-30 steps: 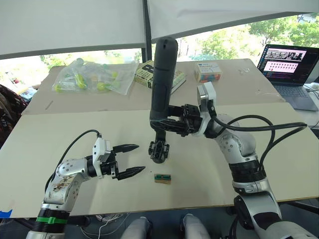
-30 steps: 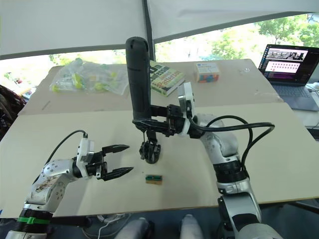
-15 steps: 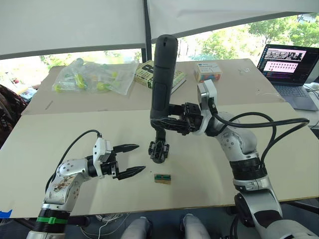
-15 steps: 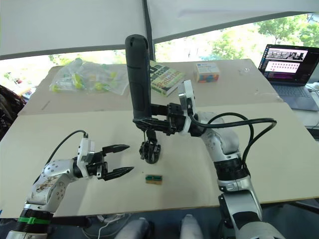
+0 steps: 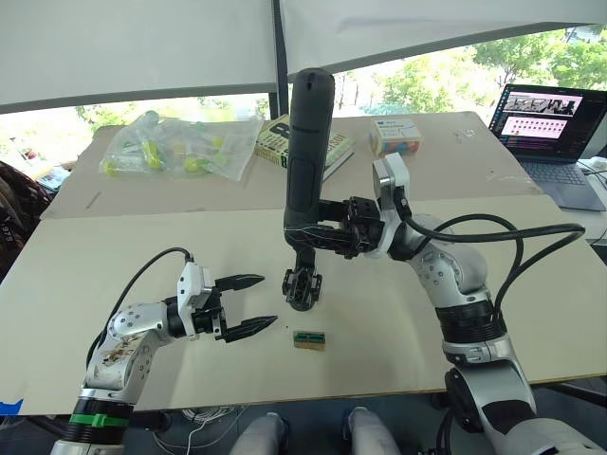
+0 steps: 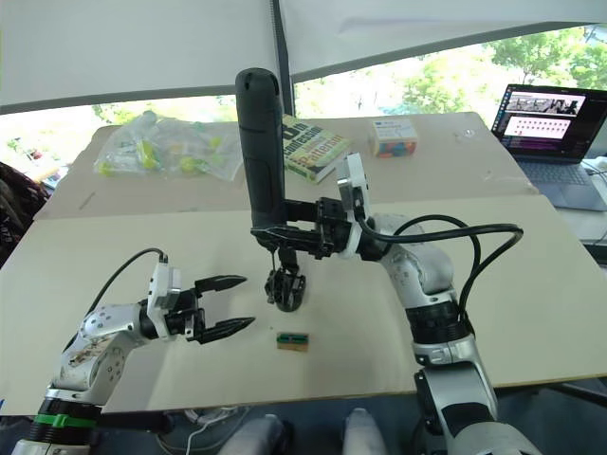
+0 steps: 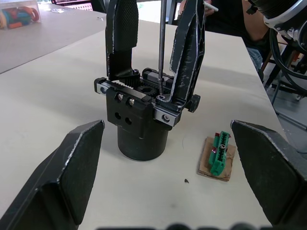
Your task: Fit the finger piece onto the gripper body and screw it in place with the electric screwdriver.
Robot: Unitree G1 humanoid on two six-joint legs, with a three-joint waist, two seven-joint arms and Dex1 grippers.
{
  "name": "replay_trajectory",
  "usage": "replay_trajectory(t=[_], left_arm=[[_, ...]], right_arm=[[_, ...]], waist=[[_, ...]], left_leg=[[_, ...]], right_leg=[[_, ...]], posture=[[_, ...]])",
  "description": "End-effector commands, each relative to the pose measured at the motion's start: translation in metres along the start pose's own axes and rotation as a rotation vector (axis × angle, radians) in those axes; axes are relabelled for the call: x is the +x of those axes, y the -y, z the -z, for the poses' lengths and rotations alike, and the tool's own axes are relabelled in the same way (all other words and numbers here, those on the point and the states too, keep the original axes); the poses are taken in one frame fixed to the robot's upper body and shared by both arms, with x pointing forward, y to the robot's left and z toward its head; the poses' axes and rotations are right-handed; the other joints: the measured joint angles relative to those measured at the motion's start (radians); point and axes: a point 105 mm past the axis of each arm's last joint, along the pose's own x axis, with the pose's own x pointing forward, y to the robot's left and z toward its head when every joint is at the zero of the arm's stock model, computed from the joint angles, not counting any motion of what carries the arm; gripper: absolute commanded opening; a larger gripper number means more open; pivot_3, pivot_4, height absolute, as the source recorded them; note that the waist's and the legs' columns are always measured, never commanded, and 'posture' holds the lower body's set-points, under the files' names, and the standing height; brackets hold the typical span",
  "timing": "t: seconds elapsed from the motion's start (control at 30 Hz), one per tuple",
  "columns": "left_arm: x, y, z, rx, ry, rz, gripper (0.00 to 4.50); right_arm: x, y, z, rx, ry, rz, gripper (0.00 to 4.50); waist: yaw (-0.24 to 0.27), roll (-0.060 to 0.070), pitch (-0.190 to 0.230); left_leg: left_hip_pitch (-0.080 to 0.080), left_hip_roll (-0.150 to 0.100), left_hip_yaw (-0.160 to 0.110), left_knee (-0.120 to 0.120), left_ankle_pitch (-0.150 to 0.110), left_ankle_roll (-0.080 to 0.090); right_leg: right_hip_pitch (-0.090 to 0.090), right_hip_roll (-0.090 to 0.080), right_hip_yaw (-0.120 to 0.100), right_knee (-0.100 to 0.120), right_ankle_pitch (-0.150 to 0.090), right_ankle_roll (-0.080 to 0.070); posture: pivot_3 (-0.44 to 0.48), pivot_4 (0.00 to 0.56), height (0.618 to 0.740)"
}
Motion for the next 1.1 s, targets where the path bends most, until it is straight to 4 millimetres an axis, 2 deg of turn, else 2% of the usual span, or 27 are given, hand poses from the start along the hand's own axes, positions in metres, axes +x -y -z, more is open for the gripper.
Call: replay_trajectory(t=[0.03,0.67,1.1], left_arm=[[0.002,0.002,-0.006,0.031,0.011,0.011,4.50],[0.003,0.002,-0.004,0.028,0.010,0.006,4.50],[0.025,-0.012,0.018,0.053,-0.077,-0.006,4.50]], right_arm=[[0.003,-0.005,-0.013,-0.050,0.038,-0.028,1.91],[0.002,-0.005,-0.007,-0.064,0.025,-0.013,1.91],[0.004,-0.006,-0.004,-0.065,0.013,-0.017,1.91]], waist=[[0.000,0.000,0.000],[0.001,0.000,0.000],[0.002,0.000,0.000]], left_leg=[[0.000,0.000,0.000,0.000,0.000,0.000],[0.000,0.000,0.000,0.000,0.000,0.000],[0.000,0.000,0.000,0.000,0.001,-0.001]], right_leg=[[0.000,0.000,0.000,0.000,0.000,0.000],[0.000,0.000,0.000,0.000,0.000,0.000],[0.000,0.001,0.000,0.000,0.000,-0.001]], posture=[[0.000,0.150,0.740],[0.000,0.150,0.740],[0.000,0.150,0.740]])
